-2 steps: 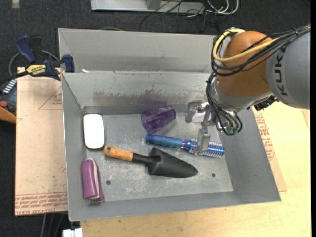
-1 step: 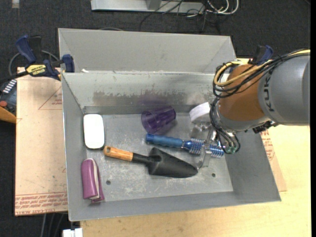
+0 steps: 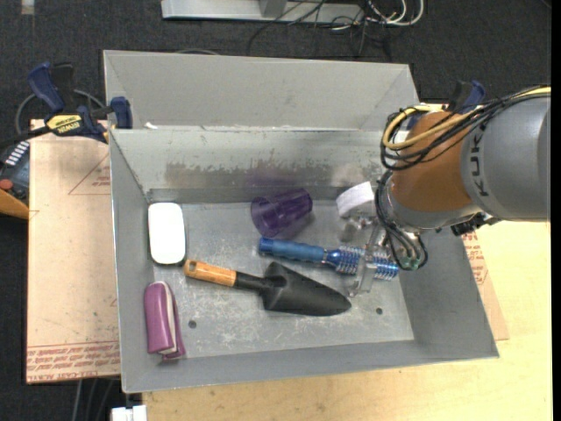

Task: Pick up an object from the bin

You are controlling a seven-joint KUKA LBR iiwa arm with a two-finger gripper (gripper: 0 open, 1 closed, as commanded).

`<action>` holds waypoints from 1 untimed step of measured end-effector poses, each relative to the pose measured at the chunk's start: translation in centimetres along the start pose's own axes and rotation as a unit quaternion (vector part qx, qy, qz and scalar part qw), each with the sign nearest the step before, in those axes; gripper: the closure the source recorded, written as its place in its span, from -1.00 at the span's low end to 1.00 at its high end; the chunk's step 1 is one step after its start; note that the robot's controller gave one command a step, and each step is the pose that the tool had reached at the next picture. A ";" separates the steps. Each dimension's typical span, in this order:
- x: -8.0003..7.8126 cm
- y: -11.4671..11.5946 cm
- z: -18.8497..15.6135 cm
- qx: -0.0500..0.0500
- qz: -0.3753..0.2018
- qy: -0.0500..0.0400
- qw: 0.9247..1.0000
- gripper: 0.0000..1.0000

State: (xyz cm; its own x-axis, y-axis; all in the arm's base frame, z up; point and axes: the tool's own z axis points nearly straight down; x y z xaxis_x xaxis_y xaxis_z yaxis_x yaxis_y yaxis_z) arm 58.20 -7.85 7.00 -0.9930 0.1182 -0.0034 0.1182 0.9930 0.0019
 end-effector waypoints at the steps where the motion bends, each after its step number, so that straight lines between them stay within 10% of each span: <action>1: 0.3 0.4 0.1 0.000 -0.015 0.002 1.000 -1.00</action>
Offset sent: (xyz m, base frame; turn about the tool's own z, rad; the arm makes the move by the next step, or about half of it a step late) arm 0.0000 0.0000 0.0000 0.0000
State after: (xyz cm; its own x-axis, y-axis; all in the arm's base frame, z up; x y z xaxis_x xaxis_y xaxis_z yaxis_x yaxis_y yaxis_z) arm 57.98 -7.46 6.89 -0.9960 0.0890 0.0007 0.0890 0.9960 0.0017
